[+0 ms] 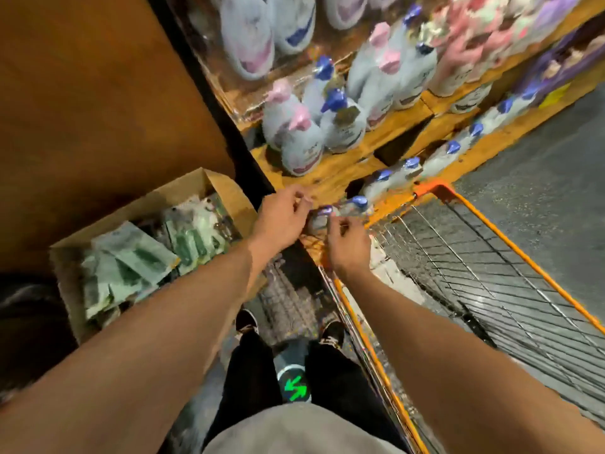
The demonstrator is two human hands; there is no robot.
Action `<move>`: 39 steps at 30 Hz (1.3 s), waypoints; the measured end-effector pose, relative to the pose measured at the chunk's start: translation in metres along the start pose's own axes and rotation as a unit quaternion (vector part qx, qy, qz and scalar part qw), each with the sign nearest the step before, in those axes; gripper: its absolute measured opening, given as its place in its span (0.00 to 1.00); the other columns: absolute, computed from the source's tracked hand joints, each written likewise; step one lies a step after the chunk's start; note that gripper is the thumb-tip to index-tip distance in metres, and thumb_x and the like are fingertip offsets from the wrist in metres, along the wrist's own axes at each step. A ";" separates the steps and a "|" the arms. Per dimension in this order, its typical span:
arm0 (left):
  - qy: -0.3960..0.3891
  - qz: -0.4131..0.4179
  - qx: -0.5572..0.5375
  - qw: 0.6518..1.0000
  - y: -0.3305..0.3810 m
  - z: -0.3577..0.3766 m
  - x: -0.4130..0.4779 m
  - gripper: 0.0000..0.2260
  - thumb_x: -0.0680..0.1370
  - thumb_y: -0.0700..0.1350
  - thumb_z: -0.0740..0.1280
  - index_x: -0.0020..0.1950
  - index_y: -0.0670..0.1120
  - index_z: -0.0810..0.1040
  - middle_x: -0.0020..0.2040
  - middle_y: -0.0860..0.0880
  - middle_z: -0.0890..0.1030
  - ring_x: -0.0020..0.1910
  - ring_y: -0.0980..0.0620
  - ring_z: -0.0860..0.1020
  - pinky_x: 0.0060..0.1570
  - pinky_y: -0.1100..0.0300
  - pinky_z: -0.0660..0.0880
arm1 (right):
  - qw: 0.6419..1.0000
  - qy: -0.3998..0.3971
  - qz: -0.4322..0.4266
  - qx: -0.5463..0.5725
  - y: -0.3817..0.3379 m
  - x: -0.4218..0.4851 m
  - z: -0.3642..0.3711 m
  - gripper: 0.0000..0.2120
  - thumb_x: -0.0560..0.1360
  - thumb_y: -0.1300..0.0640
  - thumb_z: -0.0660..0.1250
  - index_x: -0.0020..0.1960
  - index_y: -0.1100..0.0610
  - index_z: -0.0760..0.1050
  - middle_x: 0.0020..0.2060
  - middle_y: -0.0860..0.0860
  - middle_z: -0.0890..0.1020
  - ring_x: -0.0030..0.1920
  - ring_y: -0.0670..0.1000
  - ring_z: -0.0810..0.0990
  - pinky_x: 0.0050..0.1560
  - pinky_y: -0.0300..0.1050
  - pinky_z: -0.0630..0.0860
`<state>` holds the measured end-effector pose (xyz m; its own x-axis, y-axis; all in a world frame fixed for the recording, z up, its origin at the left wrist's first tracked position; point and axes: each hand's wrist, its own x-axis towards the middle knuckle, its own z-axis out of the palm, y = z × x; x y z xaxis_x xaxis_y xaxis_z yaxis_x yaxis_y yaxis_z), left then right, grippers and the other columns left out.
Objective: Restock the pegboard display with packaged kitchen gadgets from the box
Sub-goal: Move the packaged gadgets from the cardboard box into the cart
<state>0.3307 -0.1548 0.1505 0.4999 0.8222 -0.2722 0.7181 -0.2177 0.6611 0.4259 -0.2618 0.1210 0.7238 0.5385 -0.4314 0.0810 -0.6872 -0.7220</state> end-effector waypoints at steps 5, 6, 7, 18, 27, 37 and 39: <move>0.057 -0.150 0.013 0.987 -0.127 -0.092 -0.021 0.06 0.85 0.51 0.64 0.54 0.51 0.79 0.47 0.46 0.85 0.46 0.42 0.83 0.47 0.48 0.81 | 0.982 -0.153 -0.067 -0.087 -0.062 -0.029 0.116 0.15 0.83 0.45 0.61 0.58 0.55 0.78 0.50 0.54 0.85 0.52 0.57 0.82 0.53 0.50 0.75; 0.061 -0.172 0.011 0.983 -0.147 -0.102 -0.029 0.05 0.84 0.51 0.64 0.55 0.52 0.79 0.47 0.46 0.85 0.45 0.43 0.83 0.47 0.48 0.81 | 0.975 -0.184 -0.066 -0.104 -0.066 -0.032 0.137 0.14 0.83 0.46 0.61 0.59 0.55 0.78 0.51 0.54 0.85 0.50 0.55 0.82 0.52 0.48 0.77; 0.068 -0.198 0.012 0.978 -0.177 -0.111 -0.035 0.05 0.84 0.50 0.64 0.56 0.52 0.79 0.48 0.46 0.86 0.46 0.43 0.83 0.48 0.49 0.81 | 0.968 -0.209 -0.070 -0.121 -0.073 -0.037 0.164 0.14 0.83 0.46 0.61 0.59 0.54 0.77 0.50 0.54 0.84 0.49 0.55 0.82 0.50 0.47 0.77; 0.052 -0.344 0.064 0.935 -0.362 -0.134 -0.027 0.20 0.84 0.49 0.65 0.76 0.52 0.69 0.70 0.43 0.71 0.63 0.36 0.78 0.55 0.43 0.77 | 0.911 -0.226 -0.025 -0.344 -0.068 -0.013 0.366 0.31 0.81 0.45 0.65 0.79 0.52 0.61 0.75 0.55 0.69 0.73 0.61 0.68 0.69 0.58 0.71; 0.001 -0.319 0.163 0.934 -0.385 -0.126 -0.002 0.31 0.80 0.57 0.70 0.78 0.49 0.63 0.71 0.42 0.70 0.67 0.38 0.73 0.51 0.45 0.77 | 0.894 -0.145 -0.035 -0.422 -0.062 -0.002 0.397 0.58 0.69 0.37 0.76 0.83 0.52 0.42 0.72 0.59 0.66 0.71 0.62 0.67 0.69 0.59 0.71; 0.016 -0.289 0.063 0.955 -0.370 -0.112 -0.013 0.28 0.81 0.41 0.68 0.80 0.53 0.65 0.66 0.41 0.72 0.60 0.39 0.78 0.46 0.53 0.72 | 0.887 -0.198 -0.094 -0.407 -0.053 0.002 0.375 0.28 0.73 0.45 0.76 0.66 0.52 0.68 0.64 0.52 0.67 0.60 0.58 0.77 0.52 0.54 0.81; 0.027 -0.293 0.032 0.955 -0.374 -0.110 -0.014 0.29 0.81 0.41 0.69 0.80 0.54 0.66 0.66 0.41 0.71 0.60 0.40 0.78 0.47 0.53 0.73 | 0.888 -0.198 -0.121 -0.397 -0.049 -0.001 0.376 0.27 0.74 0.48 0.76 0.65 0.51 0.66 0.62 0.52 0.69 0.55 0.57 0.79 0.46 0.50 0.78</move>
<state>0.0021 -0.0266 -0.0156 -0.0211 0.8387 -0.5442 0.8963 0.2571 0.3614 0.1639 -0.0459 -0.0467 0.3344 0.7382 -0.5858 0.7729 -0.5705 -0.2777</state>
